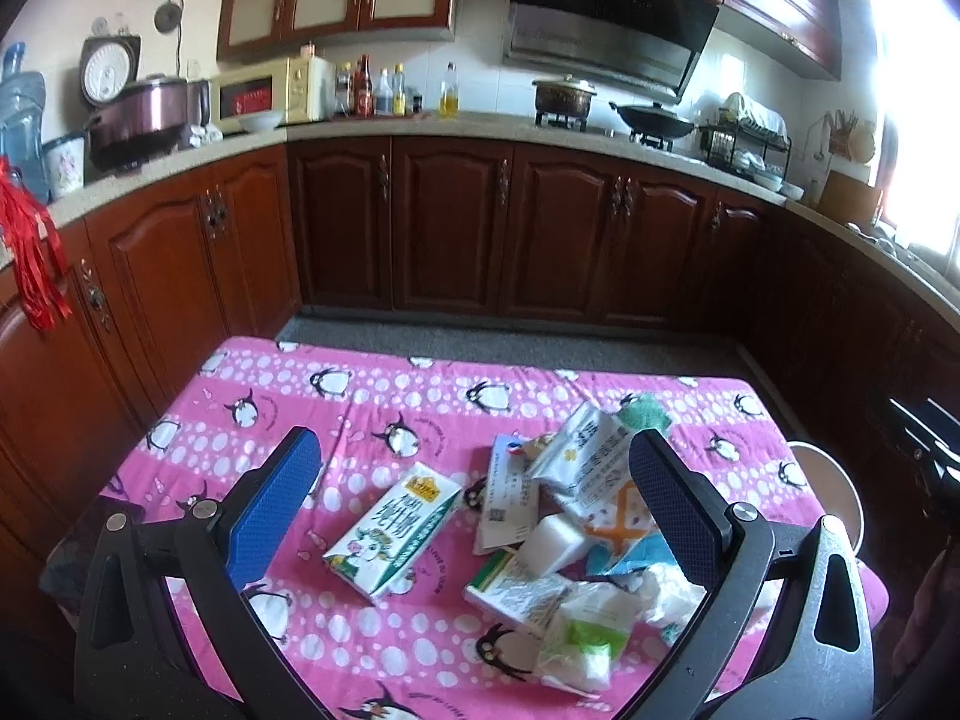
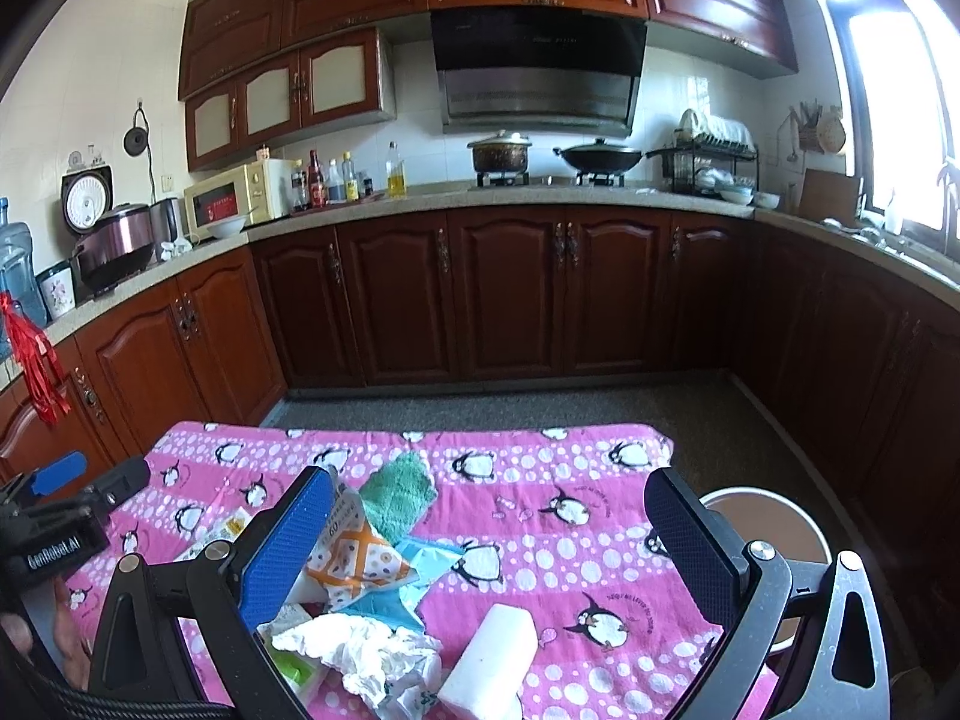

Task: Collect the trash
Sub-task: 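Grasp the crumpled white tissue with the right gripper while the left grasps the orange-patterned snack bag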

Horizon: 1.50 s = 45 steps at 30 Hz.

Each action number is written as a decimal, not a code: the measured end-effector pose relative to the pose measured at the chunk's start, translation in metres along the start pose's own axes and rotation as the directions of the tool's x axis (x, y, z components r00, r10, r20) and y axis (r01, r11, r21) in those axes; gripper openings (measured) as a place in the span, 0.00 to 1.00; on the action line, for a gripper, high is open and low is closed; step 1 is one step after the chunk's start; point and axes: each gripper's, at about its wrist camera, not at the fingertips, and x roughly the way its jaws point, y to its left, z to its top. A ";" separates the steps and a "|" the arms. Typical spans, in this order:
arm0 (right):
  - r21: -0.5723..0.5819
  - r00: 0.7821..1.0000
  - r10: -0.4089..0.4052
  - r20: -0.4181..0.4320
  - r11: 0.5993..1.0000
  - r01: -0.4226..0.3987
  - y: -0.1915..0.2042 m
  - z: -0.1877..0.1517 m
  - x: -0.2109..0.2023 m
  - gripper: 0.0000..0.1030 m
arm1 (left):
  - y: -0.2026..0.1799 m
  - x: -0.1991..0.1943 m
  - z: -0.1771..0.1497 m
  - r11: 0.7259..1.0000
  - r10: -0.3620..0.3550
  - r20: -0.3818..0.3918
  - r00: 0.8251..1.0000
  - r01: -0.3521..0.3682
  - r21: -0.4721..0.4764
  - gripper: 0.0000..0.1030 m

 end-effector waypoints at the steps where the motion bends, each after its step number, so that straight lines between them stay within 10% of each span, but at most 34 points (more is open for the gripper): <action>1: 0.000 1.000 0.012 -0.015 1.000 -0.012 -0.001 -0.001 0.003 1.00 | 0.003 0.002 0.001 1.000 -0.005 -0.009 1.000 0.005 0.002 0.99; 8: 0.022 0.971 0.174 -0.164 0.985 -0.173 -0.002 -0.015 0.032 1.00 | 0.017 0.027 0.006 0.998 -0.068 -0.109 0.992 0.070 0.006 0.99; 15: 0.071 0.847 0.392 -0.358 0.916 -0.394 0.013 -0.044 0.061 0.78 | 0.012 0.057 0.004 0.987 -0.158 -0.193 0.968 0.155 -0.027 0.99; 24: 0.029 0.737 0.441 -0.512 0.866 -0.499 0.045 -0.075 0.095 0.67 | -0.005 0.101 0.007 0.964 -0.262 -0.286 0.922 0.265 -0.030 0.99; 35: 0.086 0.682 0.457 -0.570 0.859 -0.505 0.054 -0.090 0.130 0.63 | -0.033 0.156 0.003 0.913 -0.363 -0.408 0.838 0.407 0.022 0.99; 37: 0.095 0.675 0.460 -0.577 0.858 -0.504 0.057 -0.094 0.135 0.50 | -0.038 0.164 0.001 0.908 -0.359 -0.426 0.831 0.416 0.046 0.91; 42: 0.123 0.672 0.469 -0.573 0.860 -0.495 0.055 -0.100 0.142 0.26 | -0.049 0.183 -0.009 0.893 -0.361 -0.522 0.773 0.447 0.044 0.24; 45: 0.133 0.685 0.481 -0.548 0.858 -0.496 0.050 -0.097 0.137 0.16 | -0.047 0.179 -0.009 0.889 -0.372 -0.508 0.776 0.456 0.046 0.17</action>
